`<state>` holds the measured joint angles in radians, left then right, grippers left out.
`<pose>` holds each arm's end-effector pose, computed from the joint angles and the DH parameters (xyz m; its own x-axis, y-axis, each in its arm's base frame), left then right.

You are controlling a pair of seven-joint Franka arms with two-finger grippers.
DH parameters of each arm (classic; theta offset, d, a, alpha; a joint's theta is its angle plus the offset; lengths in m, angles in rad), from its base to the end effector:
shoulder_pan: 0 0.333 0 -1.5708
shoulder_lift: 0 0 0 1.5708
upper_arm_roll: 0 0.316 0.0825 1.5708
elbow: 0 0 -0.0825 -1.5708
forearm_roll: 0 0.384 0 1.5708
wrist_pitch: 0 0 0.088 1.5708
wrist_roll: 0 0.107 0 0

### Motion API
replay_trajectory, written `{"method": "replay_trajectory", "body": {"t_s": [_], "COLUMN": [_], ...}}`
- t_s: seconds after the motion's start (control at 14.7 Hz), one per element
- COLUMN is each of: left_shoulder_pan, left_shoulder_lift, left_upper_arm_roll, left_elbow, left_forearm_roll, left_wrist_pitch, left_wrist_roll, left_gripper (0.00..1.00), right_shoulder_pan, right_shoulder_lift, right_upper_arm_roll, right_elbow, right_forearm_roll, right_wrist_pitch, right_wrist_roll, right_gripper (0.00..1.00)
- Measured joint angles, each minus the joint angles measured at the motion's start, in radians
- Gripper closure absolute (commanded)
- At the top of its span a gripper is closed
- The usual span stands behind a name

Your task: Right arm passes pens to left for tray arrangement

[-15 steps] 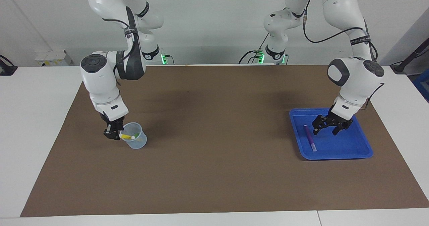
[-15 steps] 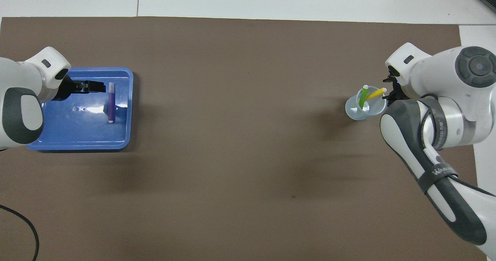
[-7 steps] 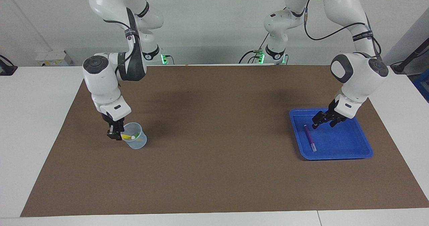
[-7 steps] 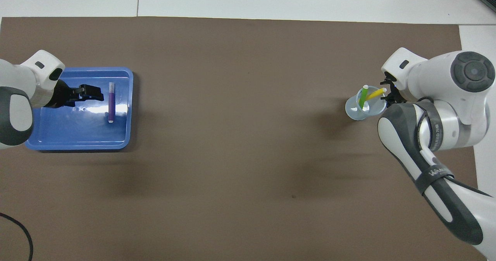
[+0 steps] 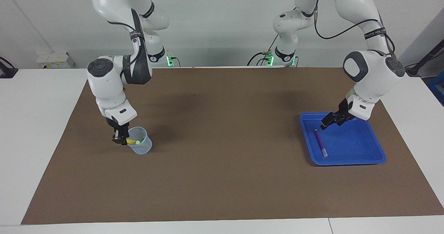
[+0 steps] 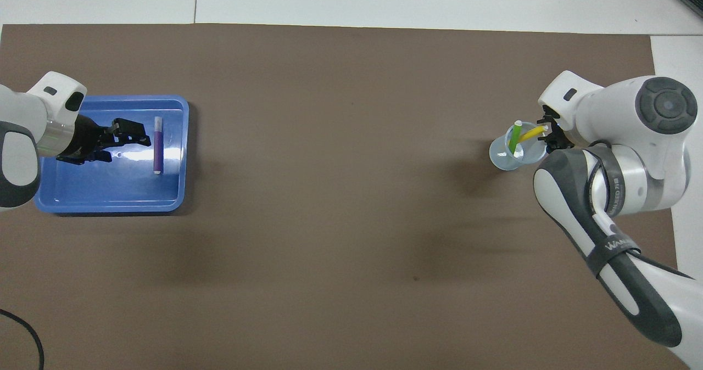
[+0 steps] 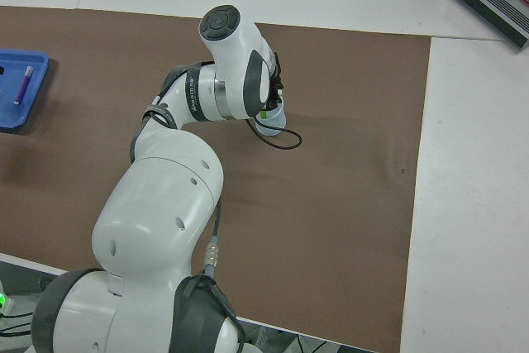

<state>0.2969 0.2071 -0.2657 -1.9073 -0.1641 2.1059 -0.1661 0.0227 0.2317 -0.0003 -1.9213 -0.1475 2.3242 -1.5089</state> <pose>0.6038 0.0177 0.3947 0.9594 0.2786 -0.0436 0.2817 -0.9407 0.1889 0.6239 0.0114 0.3891 -0.0422 0.9928 -0.1124 0.9833 0.0612 0.1714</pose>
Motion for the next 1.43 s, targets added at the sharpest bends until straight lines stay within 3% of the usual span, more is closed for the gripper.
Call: {"method": "replay_trajectory", "body": {"t_s": [0.48,0.75,1.43], "left_shoulder_pan": [-0.001,-0.003,-0.003], "left_shoulder_lift": [-0.009,-0.016,-0.016], "left_upper_arm_roll": [-0.005,-0.009,-0.013], "left_elbow": [0.002,0.002,0.002], "left_forearm_roll": [-0.110,-0.175,-0.182], "left_wrist_pitch": [-0.094,-0.140,-0.164], "left_wrist_roll": [-0.160,-0.258,-0.334], "left_gripper": [0.01,0.01,0.02], "right_shoulder_pan": [0.000,-0.003,-0.003], "right_shoulder_lift": [-0.008,-0.008,-0.028], "right_upper_arm_roll": [-0.001,-0.003,-0.004], "right_elbow": [-0.003,-0.005,0.000], "right_forearm_roll": [-0.003,-0.003,-0.003], "right_wrist_pitch": [0.000,0.000,-0.008], "right_wrist_roll": [-0.002,-0.002,-0.005], "right_gripper": [1.00,1.00,1.00]}}
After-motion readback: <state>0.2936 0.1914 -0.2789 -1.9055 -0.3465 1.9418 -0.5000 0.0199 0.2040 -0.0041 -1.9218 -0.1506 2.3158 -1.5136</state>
